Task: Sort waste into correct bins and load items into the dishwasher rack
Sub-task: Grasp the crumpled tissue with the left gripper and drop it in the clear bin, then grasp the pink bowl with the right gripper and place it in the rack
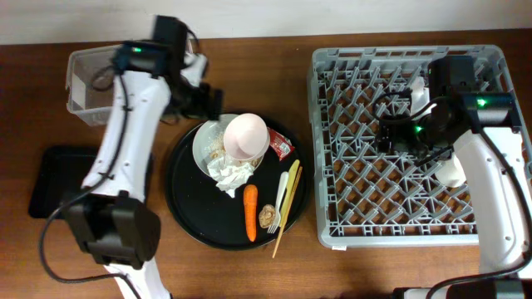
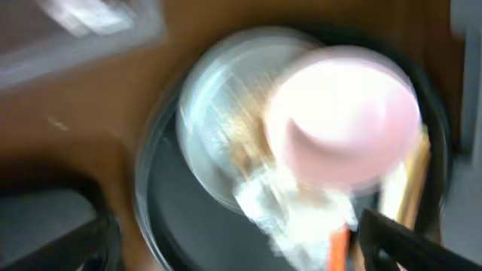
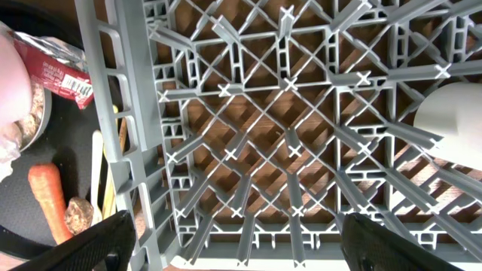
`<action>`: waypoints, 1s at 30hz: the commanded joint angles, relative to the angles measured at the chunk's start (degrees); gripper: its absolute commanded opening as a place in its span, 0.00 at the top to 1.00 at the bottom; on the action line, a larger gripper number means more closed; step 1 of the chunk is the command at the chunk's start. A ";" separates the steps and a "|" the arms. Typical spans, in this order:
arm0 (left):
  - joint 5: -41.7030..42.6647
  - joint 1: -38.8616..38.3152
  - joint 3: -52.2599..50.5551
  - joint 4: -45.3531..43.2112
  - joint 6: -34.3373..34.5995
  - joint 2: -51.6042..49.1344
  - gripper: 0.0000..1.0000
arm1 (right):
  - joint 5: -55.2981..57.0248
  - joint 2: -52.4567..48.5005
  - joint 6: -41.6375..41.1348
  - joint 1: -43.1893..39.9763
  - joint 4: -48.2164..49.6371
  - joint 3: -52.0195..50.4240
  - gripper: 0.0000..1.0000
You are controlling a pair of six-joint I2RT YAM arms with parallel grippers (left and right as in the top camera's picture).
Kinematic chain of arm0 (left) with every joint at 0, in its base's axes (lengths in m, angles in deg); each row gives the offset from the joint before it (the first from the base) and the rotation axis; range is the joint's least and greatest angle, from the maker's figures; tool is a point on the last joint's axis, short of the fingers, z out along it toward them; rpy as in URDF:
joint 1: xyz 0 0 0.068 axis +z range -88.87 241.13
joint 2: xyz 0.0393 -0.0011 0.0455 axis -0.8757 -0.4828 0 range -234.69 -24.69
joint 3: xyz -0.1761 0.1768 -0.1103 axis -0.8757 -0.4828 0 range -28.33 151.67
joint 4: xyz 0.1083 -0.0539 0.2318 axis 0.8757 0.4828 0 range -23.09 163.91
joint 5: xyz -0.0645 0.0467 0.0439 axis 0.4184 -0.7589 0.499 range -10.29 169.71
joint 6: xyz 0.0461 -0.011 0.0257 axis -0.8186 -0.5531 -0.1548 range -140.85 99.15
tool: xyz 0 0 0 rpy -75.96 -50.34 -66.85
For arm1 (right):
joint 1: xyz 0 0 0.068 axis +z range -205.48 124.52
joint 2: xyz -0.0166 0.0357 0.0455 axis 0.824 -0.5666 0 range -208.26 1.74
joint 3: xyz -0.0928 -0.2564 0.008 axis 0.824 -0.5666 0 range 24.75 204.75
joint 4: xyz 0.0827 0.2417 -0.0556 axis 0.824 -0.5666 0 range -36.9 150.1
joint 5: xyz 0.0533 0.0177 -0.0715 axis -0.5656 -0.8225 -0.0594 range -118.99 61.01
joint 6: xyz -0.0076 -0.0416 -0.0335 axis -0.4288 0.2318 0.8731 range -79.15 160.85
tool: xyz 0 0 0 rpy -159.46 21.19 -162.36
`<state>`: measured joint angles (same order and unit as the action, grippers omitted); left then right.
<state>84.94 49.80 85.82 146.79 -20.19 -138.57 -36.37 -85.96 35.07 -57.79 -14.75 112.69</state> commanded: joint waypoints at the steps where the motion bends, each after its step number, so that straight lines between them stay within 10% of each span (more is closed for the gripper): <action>1: 1.64 -5.64 -6.36 4.00 0.15 0.24 0.01 | 0.50 0.22 0.44 0.37 -0.07 0.07 0.09; 8: 0.07 -14.40 -29.35 -8.92 1.07 0.24 0.11 | 0.50 0.22 0.44 0.37 -0.13 0.07 0.09; 10: -4.59 -14.51 -30.71 -9.75 1.09 0.24 0.33 | 0.48 0.22 0.44 0.37 -0.20 0.07 0.09; 13: -7.23 -14.51 -30.40 -11.96 1.25 0.37 0.99 | 0.50 0.22 0.44 0.37 -0.26 0.07 0.09; 20: -17.07 -7.30 -26.45 -18.67 0.55 21.70 1.00 | 0.48 0.22 0.44 0.37 -0.44 0.07 0.09; 30: -7.63 12.68 -26.18 -56.61 -0.09 6.40 1.00 | 0.48 0.22 0.42 0.37 -0.39 0.07 0.09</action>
<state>75.13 61.95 59.50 92.80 -19.53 -125.09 -36.37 -85.96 35.07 -57.79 -15.32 112.69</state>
